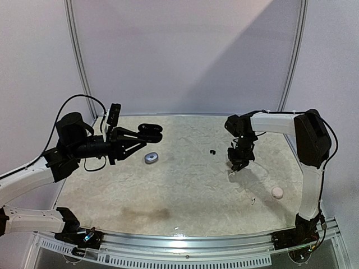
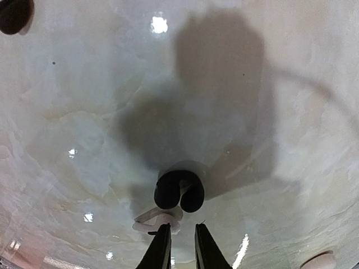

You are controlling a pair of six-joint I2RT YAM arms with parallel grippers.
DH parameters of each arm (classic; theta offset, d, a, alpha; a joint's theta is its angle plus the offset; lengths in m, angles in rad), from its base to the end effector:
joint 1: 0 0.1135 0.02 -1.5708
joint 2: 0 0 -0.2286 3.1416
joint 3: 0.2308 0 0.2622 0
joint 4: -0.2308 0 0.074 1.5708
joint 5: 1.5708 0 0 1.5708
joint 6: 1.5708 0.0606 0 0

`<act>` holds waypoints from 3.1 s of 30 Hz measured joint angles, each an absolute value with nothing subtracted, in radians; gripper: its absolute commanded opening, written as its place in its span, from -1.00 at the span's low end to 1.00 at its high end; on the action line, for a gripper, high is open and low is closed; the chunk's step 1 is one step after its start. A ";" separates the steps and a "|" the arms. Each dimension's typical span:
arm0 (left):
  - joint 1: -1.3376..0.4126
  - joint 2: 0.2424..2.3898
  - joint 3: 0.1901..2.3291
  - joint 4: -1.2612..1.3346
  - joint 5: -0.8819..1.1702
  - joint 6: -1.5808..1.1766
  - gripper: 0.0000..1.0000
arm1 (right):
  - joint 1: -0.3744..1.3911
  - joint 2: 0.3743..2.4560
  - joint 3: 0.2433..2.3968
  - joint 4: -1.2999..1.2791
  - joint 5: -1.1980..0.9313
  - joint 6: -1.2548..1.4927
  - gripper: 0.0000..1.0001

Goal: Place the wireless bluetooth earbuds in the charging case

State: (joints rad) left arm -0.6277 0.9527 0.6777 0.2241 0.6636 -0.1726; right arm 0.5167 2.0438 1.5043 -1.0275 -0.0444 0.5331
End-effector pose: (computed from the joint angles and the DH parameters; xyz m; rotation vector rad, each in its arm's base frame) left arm 0.1975 -0.1894 0.2820 0.8995 1.4872 -1.1356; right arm 0.3242 0.1873 0.1028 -0.0255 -3.1219 -0.0629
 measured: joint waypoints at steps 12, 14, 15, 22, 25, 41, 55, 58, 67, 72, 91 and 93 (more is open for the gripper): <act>-0.628 0.953 0.678 0.224 0.664 -0.173 -1.00 | 0.490 2.036 1.518 -1.009 -0.036 0.530 -0.67; -0.628 0.953 0.678 0.223 0.664 -0.173 -1.00 | 0.490 2.036 1.518 -1.000 -0.037 0.529 -0.68; -0.628 0.953 0.678 0.223 0.664 -0.173 -1.00 | 0.490 2.036 1.518 -0.997 -0.038 0.529 -0.68; -0.628 0.953 0.678 0.223 0.663 -0.172 -1.00 | 0.482 2.064 1.519 -0.974 -0.057 0.522 -0.71; -0.628 0.953 0.678 0.223 0.662 -0.172 -1.00 | 0.481 2.064 1.519 -0.972 -0.061 0.519 -0.73; -0.628 0.953 0.678 0.223 0.662 -0.171 -1.00 | 0.474 2.064 1.530 -0.976 -0.057 0.516 -0.74; -0.628 0.949 0.678 0.223 0.661 -0.169 -1.00 | 0.469 2.061 1.528 -0.977 -0.037 0.515 -0.74; -0.628 0.949 0.678 0.224 0.661 -0.169 -1.00 | 0.469 2.061 1.525 -0.974 -0.039 0.515 -0.74; -0.628 0.948 0.678 0.223 0.660 -0.169 -1.00 | 0.467 2.068 1.513 -0.958 -0.063 0.516 -0.74; -0.627 0.949 0.678 0.223 0.657 -0.168 -1.00 | 0.464 2.080 1.506 -0.949 -0.063 0.517 -0.75; -0.625 0.949 0.678 0.223 0.646 -0.165 -1.00 | 0.474 2.089 1.518 -0.969 -0.061 0.533 -0.75; -0.625 0.949 0.678 0.224 0.646 -0.165 -1.00 | 0.479 2.097 1.530 -0.981 -0.052 0.530 -0.76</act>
